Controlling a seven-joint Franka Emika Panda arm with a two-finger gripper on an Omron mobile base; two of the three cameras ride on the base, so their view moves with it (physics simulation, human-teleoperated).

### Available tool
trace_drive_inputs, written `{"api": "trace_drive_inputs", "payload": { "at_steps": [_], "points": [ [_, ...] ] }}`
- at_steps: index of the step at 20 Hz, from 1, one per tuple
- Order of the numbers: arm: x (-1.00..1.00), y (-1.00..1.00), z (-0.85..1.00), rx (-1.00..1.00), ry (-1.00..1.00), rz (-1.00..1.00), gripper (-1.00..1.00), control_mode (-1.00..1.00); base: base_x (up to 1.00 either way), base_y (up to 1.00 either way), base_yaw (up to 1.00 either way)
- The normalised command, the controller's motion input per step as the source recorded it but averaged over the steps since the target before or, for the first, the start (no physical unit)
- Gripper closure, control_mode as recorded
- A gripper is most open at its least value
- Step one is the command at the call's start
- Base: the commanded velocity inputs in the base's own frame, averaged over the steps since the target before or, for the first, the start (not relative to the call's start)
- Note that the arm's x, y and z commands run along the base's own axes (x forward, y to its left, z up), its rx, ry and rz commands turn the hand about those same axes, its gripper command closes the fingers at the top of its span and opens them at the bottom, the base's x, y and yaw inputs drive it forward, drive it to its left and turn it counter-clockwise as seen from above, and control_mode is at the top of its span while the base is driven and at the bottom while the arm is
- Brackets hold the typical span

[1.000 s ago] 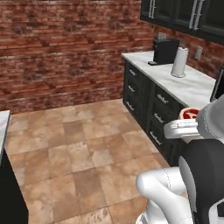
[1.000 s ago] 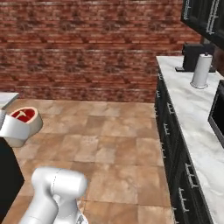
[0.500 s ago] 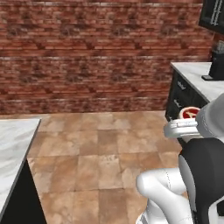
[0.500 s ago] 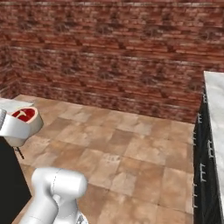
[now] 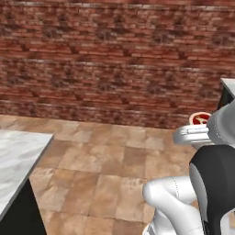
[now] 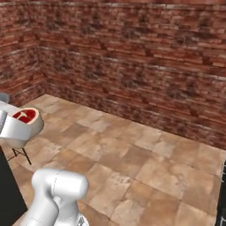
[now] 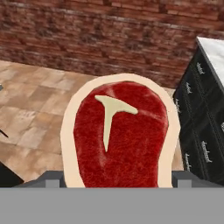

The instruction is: Gather the sweet potato and corn from the fridge and place them on a tray on the dining counter. Then gather the fish and steak from the fridge and place them on the other tray.

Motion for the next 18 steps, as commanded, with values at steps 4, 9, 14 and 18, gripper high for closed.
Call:
{"api": "trace_drive_inputs", "payload": {
  "at_steps": [4,9,14,18],
  "points": [
    [0.00,0.00,0.00,0.00,0.00,0.00,1.00,1.00,0.69,-0.48,0.39],
    [0.00,0.00,0.00,0.00,0.00,0.00,1.00,1.00,0.67,-0.50,0.39],
    [0.00,0.00,0.00,0.00,0.00,0.00,1.00,1.00,0.64,-0.49,0.40],
    [0.00,0.00,0.00,0.00,0.00,0.00,1.00,1.00,0.61,-0.49,0.40]
  ]
}}
